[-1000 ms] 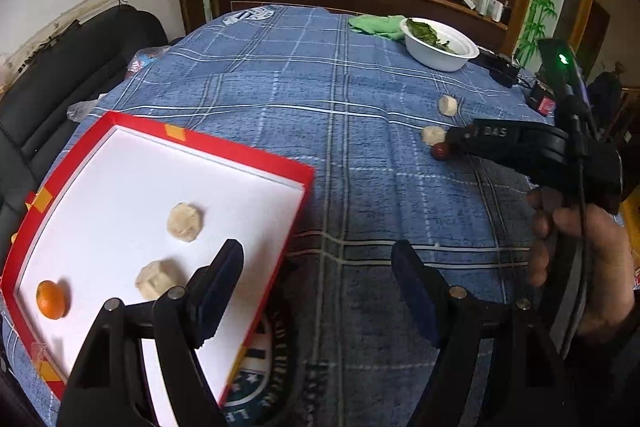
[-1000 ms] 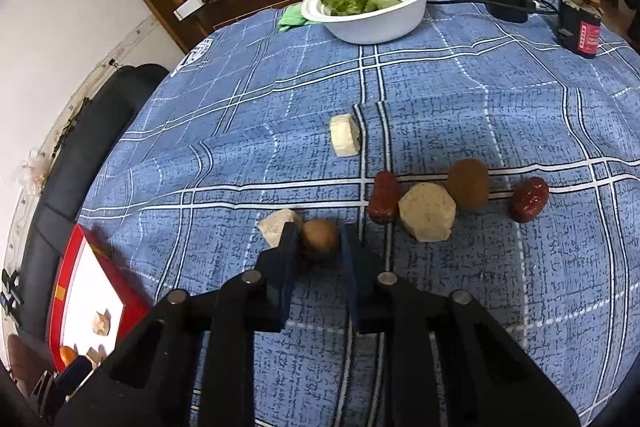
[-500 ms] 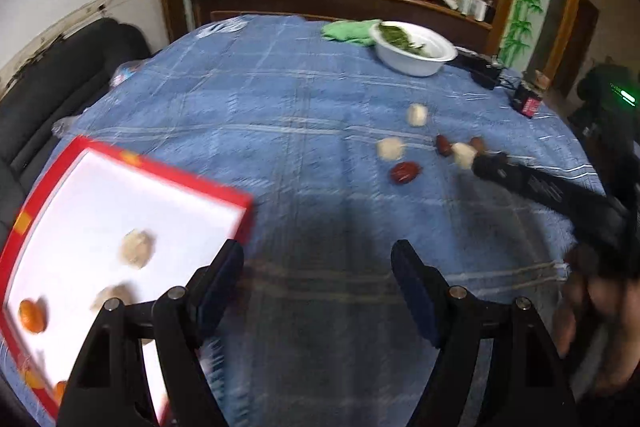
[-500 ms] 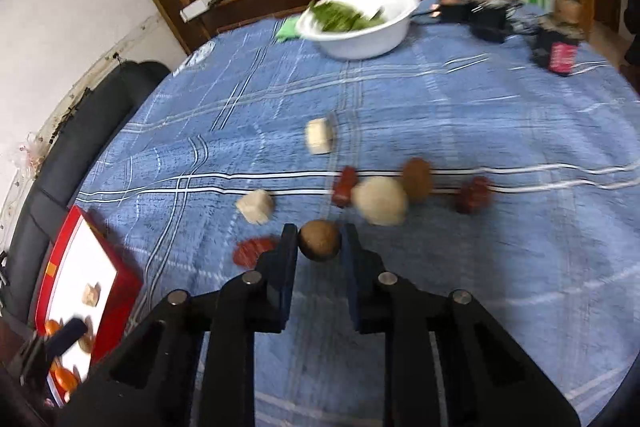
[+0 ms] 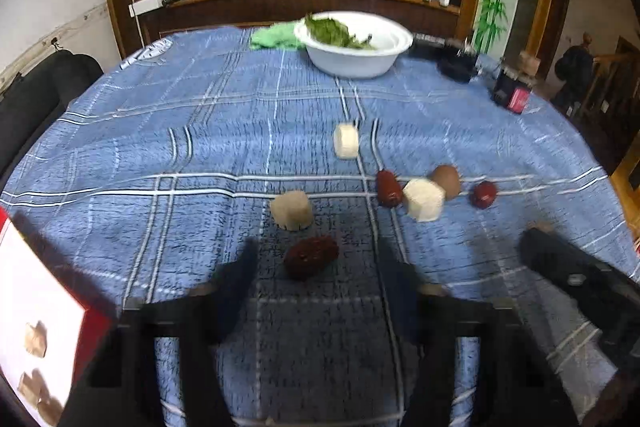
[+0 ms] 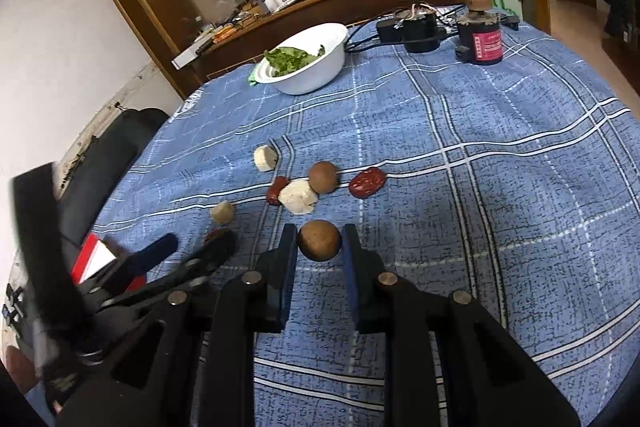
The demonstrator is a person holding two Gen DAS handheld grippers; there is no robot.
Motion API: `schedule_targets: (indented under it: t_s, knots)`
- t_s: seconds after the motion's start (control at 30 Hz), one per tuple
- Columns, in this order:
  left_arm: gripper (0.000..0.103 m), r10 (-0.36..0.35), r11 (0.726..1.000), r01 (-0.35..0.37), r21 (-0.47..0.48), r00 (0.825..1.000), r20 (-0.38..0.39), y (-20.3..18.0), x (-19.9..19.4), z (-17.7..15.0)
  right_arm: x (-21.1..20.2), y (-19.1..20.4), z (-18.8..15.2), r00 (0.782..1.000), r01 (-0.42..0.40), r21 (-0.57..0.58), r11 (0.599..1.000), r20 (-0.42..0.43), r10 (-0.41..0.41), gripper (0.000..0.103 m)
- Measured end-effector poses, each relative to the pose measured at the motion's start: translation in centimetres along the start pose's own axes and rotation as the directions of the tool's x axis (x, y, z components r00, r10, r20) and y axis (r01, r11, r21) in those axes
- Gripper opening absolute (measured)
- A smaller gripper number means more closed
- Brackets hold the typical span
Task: Organize fruits
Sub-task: 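Grasp a red date with the left tool while the right tool grasps a brown round fruit, then carry the red date with the left tool while the right tool carries the brown fruit over the tray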
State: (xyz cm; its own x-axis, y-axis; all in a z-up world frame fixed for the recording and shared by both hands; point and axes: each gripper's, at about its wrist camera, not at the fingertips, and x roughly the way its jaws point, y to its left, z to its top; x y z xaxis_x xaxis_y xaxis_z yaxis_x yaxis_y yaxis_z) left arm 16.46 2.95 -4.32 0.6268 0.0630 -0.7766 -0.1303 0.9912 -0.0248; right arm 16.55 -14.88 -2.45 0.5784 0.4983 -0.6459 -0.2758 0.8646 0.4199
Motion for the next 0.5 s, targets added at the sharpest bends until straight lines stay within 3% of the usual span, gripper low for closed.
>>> schedule_targets:
  t_s: [0.03,0.27,0.5]
  knots:
    - [0.028,-0.007,1.0,0.007,-0.015,1.0,-0.001,0.3,0.1,0.1,0.0,0.0,0.0,1.0,-0.003,0.002,1.0,-0.002,0.003,0.024]
    - [0.028,-0.036,0.999,0.036,-0.005,0.999,-0.002,1.0,-1.0,-1.1,-0.2,0.0,0.0,1.0,-0.017,0.008,1.0,0.002,0.017,0.024]
    - [0.028,-0.034,0.999,0.034,-0.008,0.999,0.016,1.7,-5.6,-3.9,-0.3,0.4,0.0,1.0,0.016,-0.019,1.0,0.009,-0.016,0.024]
